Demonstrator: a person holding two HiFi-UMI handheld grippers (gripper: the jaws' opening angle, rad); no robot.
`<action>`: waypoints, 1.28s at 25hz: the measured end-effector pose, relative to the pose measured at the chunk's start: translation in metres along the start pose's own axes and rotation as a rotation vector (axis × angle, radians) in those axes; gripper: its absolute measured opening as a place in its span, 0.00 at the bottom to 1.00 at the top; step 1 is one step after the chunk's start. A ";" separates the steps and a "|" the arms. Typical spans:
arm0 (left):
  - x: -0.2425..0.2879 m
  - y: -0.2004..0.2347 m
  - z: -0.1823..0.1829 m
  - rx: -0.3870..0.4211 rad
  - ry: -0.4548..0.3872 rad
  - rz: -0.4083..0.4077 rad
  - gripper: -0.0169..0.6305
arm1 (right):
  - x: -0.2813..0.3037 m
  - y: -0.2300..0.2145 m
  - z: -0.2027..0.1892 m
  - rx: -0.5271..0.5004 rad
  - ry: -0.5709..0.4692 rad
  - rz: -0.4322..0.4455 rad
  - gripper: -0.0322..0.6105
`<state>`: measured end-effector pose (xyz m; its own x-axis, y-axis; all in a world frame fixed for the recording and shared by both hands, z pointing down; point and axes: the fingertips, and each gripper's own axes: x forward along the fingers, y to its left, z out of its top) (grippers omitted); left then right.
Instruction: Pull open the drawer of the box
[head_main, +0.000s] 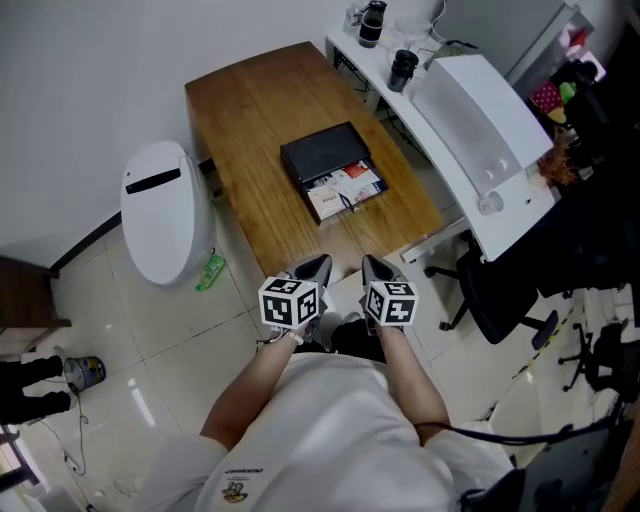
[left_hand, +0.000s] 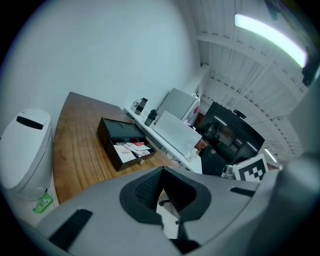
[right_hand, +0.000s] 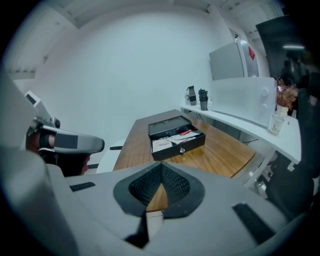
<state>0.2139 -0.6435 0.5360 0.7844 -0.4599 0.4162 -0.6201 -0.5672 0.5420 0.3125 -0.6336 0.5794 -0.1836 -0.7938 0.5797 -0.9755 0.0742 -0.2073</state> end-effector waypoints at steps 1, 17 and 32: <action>-0.001 -0.002 0.002 0.004 -0.006 -0.001 0.03 | -0.003 0.000 0.004 0.000 -0.013 0.003 0.03; -0.024 -0.036 0.016 0.016 -0.098 0.100 0.03 | -0.042 0.012 0.035 -0.065 -0.061 0.164 0.03; -0.031 -0.053 -0.014 0.018 -0.058 0.112 0.03 | -0.063 0.017 0.011 -0.043 -0.049 0.181 0.03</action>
<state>0.2228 -0.5893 0.5050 0.7083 -0.5595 0.4304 -0.7045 -0.5218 0.4811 0.3087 -0.5893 0.5309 -0.3516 -0.7938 0.4963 -0.9314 0.2436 -0.2704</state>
